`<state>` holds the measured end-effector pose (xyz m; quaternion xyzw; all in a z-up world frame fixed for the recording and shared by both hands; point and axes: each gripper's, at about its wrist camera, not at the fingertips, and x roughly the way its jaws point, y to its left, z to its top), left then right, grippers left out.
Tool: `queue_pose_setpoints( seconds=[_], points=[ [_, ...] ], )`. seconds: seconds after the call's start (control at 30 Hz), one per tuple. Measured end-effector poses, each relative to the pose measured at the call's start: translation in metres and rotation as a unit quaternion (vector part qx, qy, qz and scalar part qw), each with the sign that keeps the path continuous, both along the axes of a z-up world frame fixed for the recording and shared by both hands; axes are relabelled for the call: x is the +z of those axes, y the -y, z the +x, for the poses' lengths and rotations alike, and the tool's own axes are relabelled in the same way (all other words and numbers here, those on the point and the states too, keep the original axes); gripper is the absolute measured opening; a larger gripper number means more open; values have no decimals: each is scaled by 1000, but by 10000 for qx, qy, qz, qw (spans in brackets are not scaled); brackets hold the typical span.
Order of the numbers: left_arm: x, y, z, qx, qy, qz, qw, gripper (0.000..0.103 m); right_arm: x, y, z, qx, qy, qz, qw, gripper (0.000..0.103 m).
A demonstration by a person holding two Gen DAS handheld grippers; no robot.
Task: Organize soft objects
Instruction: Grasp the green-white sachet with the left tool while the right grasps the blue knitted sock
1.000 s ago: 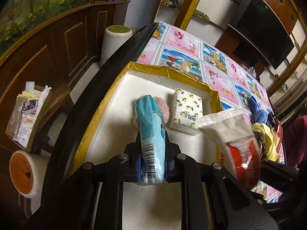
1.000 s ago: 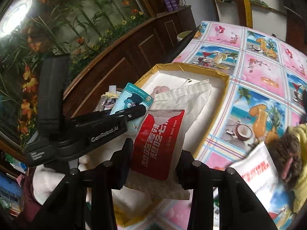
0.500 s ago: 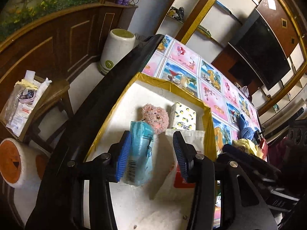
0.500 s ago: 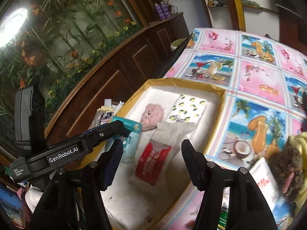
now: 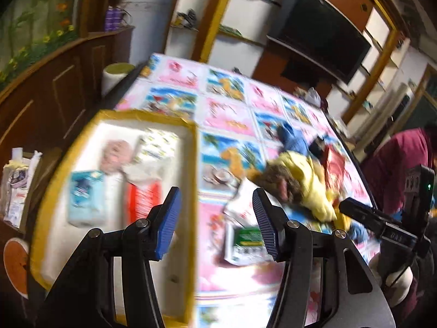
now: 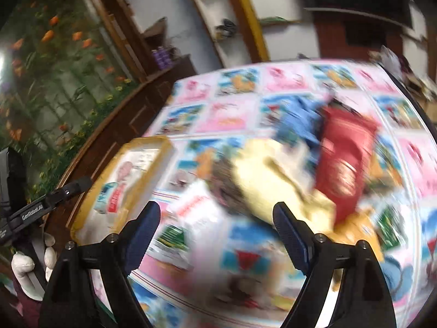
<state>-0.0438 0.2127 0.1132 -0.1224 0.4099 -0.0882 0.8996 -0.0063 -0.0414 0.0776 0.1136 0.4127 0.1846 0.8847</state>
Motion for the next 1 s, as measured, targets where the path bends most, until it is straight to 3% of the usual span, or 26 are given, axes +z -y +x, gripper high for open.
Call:
queue_pose_setpoints(
  seconds=[0.23, 0.33, 0.43, 0.47, 0.53, 0.67, 0.87, 1.0],
  points=[
    [-38, 80, 12, -467, -493, 542, 9962, 54, -15, 85, -29, -689, -127, 186, 9974, 85],
    [-53, 89, 22, -222, -651, 868, 9938, 54, -13, 102, -37, -792, -77, 210, 9966, 85],
    [-76, 93, 33, -75, -1065, 1105, 9881, 54, -12, 115, -43, -823, -8, 260, 9963, 85],
    [-82, 96, 33, -135, -1199, 1129, 9863, 54, -13, 120, -45, -827, 7, 297, 9961, 85],
    [-83, 106, 22, -442, -1095, 1236, 9853, 54, -16, 129, -47, -838, 10, 369, 9958, 85],
    [-78, 119, -2, -996, -1189, 724, 9852, 53, -23, 144, -46, -856, -38, 450, 9953, 85],
    [-61, 108, -18, -1004, -871, 299, 9907, 53, -27, 163, -46, -1038, -79, 537, 9931, 85],
    [-60, 103, -13, -872, -738, 300, 9930, 53, -33, 172, -43, -1161, -199, 481, 9919, 85]
  ],
)
